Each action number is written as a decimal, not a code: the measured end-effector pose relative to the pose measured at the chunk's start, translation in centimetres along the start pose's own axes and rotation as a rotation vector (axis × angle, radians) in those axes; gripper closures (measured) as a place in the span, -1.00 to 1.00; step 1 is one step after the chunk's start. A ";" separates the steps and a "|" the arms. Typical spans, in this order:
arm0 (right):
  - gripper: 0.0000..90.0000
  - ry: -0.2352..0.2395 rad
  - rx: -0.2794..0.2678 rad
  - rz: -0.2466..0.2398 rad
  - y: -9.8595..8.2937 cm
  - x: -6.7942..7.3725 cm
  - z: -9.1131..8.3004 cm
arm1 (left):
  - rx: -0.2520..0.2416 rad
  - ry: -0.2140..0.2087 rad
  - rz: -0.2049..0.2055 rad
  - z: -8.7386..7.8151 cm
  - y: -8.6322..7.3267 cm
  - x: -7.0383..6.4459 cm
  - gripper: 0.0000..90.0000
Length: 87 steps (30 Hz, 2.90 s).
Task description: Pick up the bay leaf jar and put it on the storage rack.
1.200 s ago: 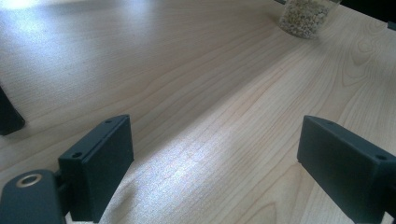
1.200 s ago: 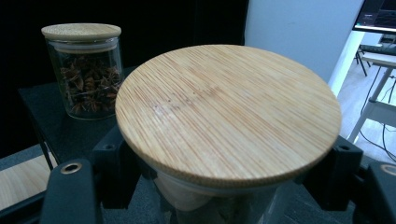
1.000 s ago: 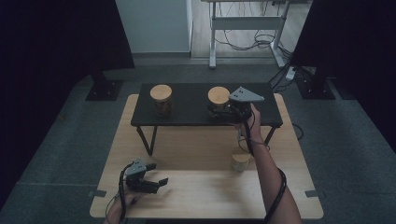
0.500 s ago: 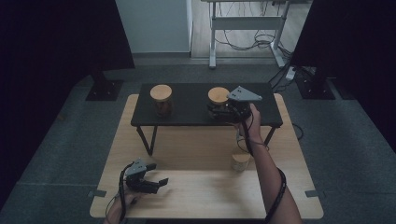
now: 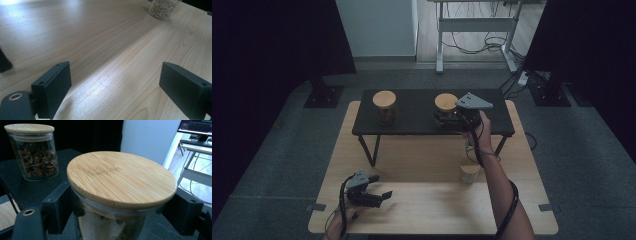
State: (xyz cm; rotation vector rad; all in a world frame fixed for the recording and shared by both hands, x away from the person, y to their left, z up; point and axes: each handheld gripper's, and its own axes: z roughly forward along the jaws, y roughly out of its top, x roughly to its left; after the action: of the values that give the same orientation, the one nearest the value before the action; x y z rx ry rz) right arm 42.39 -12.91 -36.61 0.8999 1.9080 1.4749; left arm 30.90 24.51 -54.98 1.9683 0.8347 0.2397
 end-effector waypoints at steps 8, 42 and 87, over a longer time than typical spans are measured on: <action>-0.72 -0.004 -0.010 0.015 0.1 0.2 -0.5 | 0.001 0.001 -0.001 0.0 0.0 0.0 -0.78; -0.75 -0.012 -0.044 0.018 -2.5 0.9 -4.3 | 0.006 0.004 0.001 0.1 0.0 0.0 -0.78; -0.75 0.080 -0.072 0.064 -12.8 4.6 -12.6 | 0.011 0.011 0.009 0.0 0.0 -0.1 -0.79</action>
State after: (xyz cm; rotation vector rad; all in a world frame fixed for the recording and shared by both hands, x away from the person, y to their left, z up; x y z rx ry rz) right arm 27.67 -18.93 -46.17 0.8894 1.8856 1.6288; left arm 30.82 24.38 -54.98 1.9833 0.8361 0.2523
